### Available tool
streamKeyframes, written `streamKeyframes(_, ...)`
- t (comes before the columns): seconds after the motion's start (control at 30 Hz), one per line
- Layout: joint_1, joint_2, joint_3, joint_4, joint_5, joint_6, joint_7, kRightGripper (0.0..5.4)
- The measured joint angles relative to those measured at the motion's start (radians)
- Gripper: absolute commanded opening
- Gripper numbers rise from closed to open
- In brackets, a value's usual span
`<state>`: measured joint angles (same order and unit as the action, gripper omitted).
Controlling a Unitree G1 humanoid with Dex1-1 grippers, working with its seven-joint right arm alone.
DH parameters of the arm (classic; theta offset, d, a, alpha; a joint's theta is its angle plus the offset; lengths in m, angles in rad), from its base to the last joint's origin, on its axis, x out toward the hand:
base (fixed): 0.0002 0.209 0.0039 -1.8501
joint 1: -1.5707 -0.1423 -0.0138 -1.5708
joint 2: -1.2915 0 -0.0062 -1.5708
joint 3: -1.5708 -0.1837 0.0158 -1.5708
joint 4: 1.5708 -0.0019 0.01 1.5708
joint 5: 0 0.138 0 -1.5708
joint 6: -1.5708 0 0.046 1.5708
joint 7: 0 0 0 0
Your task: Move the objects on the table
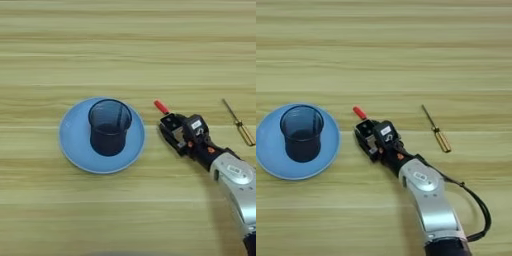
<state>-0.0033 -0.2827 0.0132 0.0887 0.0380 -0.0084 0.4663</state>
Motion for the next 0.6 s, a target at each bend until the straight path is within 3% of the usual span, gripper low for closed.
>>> streamKeyframes(0.27,-0.031,0.007,-0.050,-0.009,0.022,0.020,-0.013,2.50)
streamKeyframes(0.6,-0.065,-0.028,-0.158,0.077,0.031,0.017,-0.045,2.50)
